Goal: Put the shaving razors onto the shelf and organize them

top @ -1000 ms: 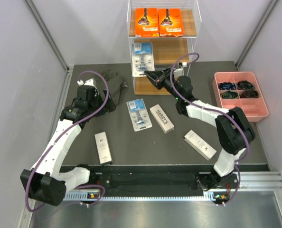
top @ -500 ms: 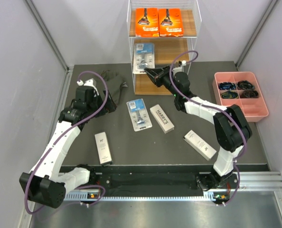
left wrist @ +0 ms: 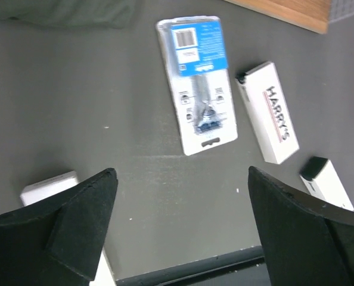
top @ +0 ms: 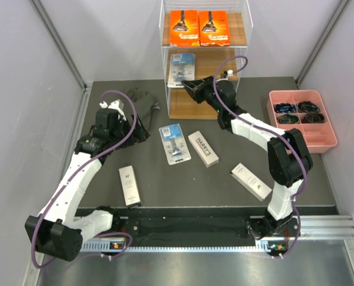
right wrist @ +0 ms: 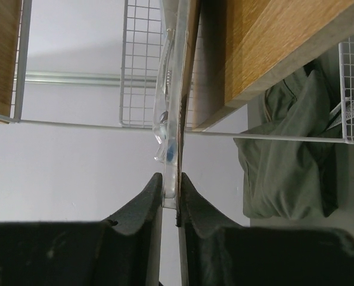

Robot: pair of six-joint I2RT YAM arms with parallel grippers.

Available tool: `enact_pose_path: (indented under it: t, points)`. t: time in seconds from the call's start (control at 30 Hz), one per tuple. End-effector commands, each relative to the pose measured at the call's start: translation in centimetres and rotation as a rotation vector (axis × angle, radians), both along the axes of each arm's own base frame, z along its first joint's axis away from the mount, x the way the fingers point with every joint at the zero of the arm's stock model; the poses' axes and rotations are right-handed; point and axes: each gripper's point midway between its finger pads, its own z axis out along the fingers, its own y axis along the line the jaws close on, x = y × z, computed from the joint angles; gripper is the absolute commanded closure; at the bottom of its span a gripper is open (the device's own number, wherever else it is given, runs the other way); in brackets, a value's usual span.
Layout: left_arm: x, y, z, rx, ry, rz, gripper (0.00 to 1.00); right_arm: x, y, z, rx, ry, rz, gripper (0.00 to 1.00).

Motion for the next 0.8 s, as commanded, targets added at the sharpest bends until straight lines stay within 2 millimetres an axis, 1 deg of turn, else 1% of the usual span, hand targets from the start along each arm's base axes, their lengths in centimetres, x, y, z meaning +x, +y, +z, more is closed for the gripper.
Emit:
enact_pose_path:
  t: [0.0, 0.03, 0.07, 0.1, 0.13, 0.17, 0.2, 0.23, 0.27, 0.3, 0.33, 0.37, 0.4, 0.43, 0.47, 0.5, 0.53, 0.57, 0.6, 0.67, 0.7, 0.73, 0.77]
  points:
    - [1.4, -2.5, 3.0, -0.111, -0.12, -0.088, 0.15, 0.7, -0.3, 2.5, 0.033, -0.044, -0.002, 0.87]
    - [2.0, -3.4, 3.6, -0.14, -0.144, -0.125, 0.19, 0.8, -0.4, 2.4, 0.032, -0.043, -0.002, 0.86]
    - [2.5, -3.8, 4.2, -0.153, -0.161, -0.14, 0.24, 0.8, -0.4, 2.5, 0.033, -0.045, -0.003, 0.85]
    - [2.9, -4.2, 4.7, -0.163, -0.176, -0.156, 0.34, 0.8, -0.4, 2.5, 0.035, -0.046, 0.002, 0.84]
    - [3.7, -4.7, 4.9, -0.169, -0.192, -0.172, 0.42, 0.8, -0.4, 2.5, 0.035, -0.046, 0.005, 0.8]
    - [4.0, -5.2, 5.7, -0.183, -0.212, -0.203, 0.48, 0.9, -0.4, 2.5, 0.036, -0.045, 0.006, 0.78]
    - [4.5, -5.5, 5.9, -0.184, -0.221, -0.215, 0.65, 0.9, -0.4, 2.6, 0.034, -0.045, 0.006, 0.76]
    - [5.3, -6.2, 6.1, -0.186, -0.235, -0.235, 0.72, 0.9, -0.5, 2.4, 0.033, -0.042, 0.006, 0.72]
    - [5.8, -6.5, 6.9, -0.185, -0.261, -0.249, 0.82, 1.1, -0.6, 2.5, 0.032, -0.044, 0.006, 0.71]
    - [6.5, -7.0, 6.6, -0.182, -0.261, -0.258, 0.95, 1.1, -0.6, 2.5, 0.03, -0.042, 0.008, 0.69]
    - [6.8, -7.6, 6.9, -0.18, -0.276, -0.274, 1.0, 1.1, -0.5, 2.5, 0.03, -0.042, 0.012, 0.67]
    - [7.6, -8.1, 7.9, -0.172, -0.322, -0.281, 1.0, 1.2, -0.7, 2.6, 0.031, -0.043, 0.012, 0.66]
    - [8.3, -8.6, 7.6, -0.163, -0.327, -0.287, 1.0, 1.2, -0.7, 2.5, 0.029, -0.04, 0.014, 0.64]
    - [8.5, -9.6, 8.5, -0.161, -0.355, -0.31, 1.0, 1.3, -0.7, 2.4, 0.027, -0.036, 0.015, 0.62]
    - [9.0, -10.1, 9.0, -0.15, -0.383, -0.322, 1.0, 1.3, -0.7, 2.7, 0.029, -0.041, 0.02, 0.62]
    - [9.8, -10.6, 8.5, -0.134, -0.384, -0.323, 1.0, 1.3, -0.7, 2.6, 0.026, -0.039, 0.021, 0.61]
    - [9.8, -11.6, 8.5, -0.13, -0.394, -0.35, 1.0, 1.4, -0.7, 2.5, 0.025, -0.034, 0.021, 0.6]
    - [10.2, -12.1, 9.2, -0.112, -0.425, -0.364, 1.0, 1.3, -0.7, 2.6, 0.027, -0.037, 0.027, 0.6]
    - [11.0, -12.5, 8.8, -0.095, -0.434, -0.363, 1.0, 1.4, -0.7, 2.5, 0.025, -0.032, 0.029, 0.59]
    - [11.4, -13.6, 9.0, -0.076, -0.46, -0.388, 1.0, 1.5, -0.6, 2.4, 0.021, -0.029, 0.038, 0.58]
    - [12.0, -14.1, 8.6, -0.066, -0.462, -0.393, 1.0, 1.5, -0.6, 2.3, 0.02, -0.028, 0.04, 0.58]
    - [12.0, -14.7, 8.9, -0.062, -0.478, -0.405, 1.0, 1.5, -0.6, 2.3, 0.02, -0.028, 0.044, 0.56]
    - [12.3, -15.0, 8.7, -0.041, -0.49, -0.415, 1.0, 1.4, -0.6, 2.4, 0.023, -0.028, 0.05, 0.56]
